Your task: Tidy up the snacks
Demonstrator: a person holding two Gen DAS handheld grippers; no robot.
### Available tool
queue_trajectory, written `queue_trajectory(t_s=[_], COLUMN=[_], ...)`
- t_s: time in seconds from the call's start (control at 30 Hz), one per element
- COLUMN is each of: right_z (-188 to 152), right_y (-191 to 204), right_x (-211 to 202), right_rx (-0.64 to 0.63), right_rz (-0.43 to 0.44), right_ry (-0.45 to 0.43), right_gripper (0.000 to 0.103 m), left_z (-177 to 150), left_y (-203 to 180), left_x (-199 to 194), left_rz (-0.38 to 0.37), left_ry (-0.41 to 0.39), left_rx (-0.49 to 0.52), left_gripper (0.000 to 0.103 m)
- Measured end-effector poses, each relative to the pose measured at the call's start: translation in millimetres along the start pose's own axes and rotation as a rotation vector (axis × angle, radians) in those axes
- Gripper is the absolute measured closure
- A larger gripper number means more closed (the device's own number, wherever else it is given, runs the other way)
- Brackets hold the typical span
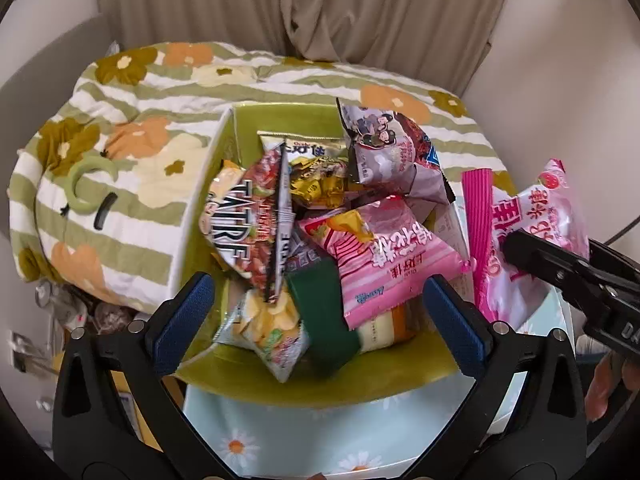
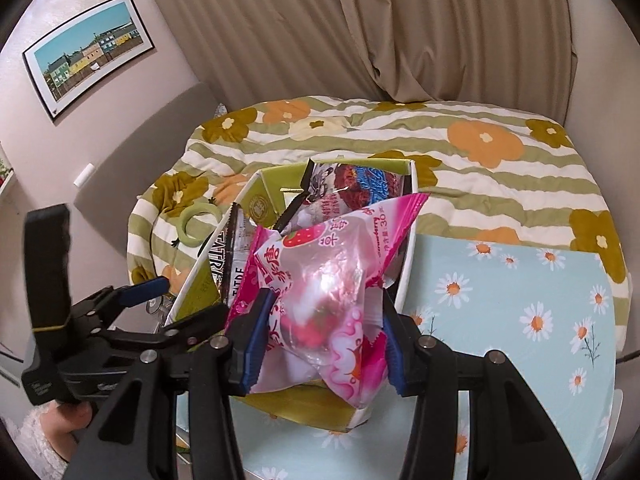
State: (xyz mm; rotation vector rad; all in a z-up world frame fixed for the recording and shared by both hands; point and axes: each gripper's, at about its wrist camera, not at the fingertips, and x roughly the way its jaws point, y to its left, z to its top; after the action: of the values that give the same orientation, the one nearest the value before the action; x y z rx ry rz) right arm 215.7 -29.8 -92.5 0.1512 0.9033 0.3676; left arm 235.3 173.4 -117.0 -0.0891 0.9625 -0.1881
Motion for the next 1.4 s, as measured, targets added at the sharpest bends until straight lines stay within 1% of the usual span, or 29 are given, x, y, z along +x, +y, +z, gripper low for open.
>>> queue_trajectory(t_s=[0.17, 0.33, 0.47, 0.57, 0.6, 0.63, 0.67, 0.7, 0.73, 0.77, 0.87, 1.03, 1.1, 1.2, 1.4], right_z=[-2, 1, 7, 8, 8, 7, 6, 3, 1, -5, -16, -27, -29, -29, -33], right_y=[14, 25, 33, 36, 37, 37, 37, 37, 36, 35, 30, 16, 14, 12, 4], right_x=[-6, -9, 2, 15, 20, 23, 28, 29, 28, 26, 21, 5, -8, -35, -110], right_rx=[-0.007, 0.001, 0.014, 0.042, 0.053, 0.063, 0.072, 0.077, 0.079, 0.076, 0.066, 0.073, 0.069, 0.043, -0.011], right_rz=[-0.029, -0.036, -0.02, -0.018, -0.016, -0.012, -0.009, -0.019, -0.032, -0.057, -0.103, -0.089, -0.09, -0.112, -0.214], right_ry=[-0.013, -0.017, -0.002, 0.017, 0.018, 0.022, 0.033, 0.041, 0.039, 0.035, 0.054, 0.063, 0.043, -0.001, -0.112], right_gripper=[0.058, 0.058, 0.057, 0.056, 0.054, 0.051, 0.036, 0.012, 0.003, 0.0, 0.0, 0.0, 0.0, 0.0, 0.0], left_z=[-7, -10, -13, -15, -17, -19, -22, -23, -25, -29, -38, -47, -48, -46, -48], left_y=[13, 23, 32, 39, 41, 43, 44, 45, 45, 46, 43, 28, 17, -5, -46], left_x=[-11, -24, -31, -31, -31, -31, -31, -31, -31, -31, -32, -40, -48, -67, -123], left_rz=[-0.002, 0.017, 0.05, 0.059, 0.061, 0.065, 0.07, 0.072, 0.073, 0.074, 0.08, 0.094, 0.095, 0.098, 0.064], left_ry=[0.008, -0.01, -0.02, -0.005, -0.003, -0.002, 0.003, 0.007, 0.01, 0.013, 0.019, 0.01, -0.003, -0.041, -0.164], left_rx=[0.002, 0.007, 0.026, 0.027, 0.027, 0.027, 0.025, 0.022, 0.017, 0.01, -0.002, -0.007, 0.006, 0.031, 0.044], left_gripper=[0.0, 0.0, 0.0, 0.0, 0.0, 0.0, 0.0, 0.0, 0.0, 0.0, 0.0, 0.0, 0.0, 0.0, 0.0])
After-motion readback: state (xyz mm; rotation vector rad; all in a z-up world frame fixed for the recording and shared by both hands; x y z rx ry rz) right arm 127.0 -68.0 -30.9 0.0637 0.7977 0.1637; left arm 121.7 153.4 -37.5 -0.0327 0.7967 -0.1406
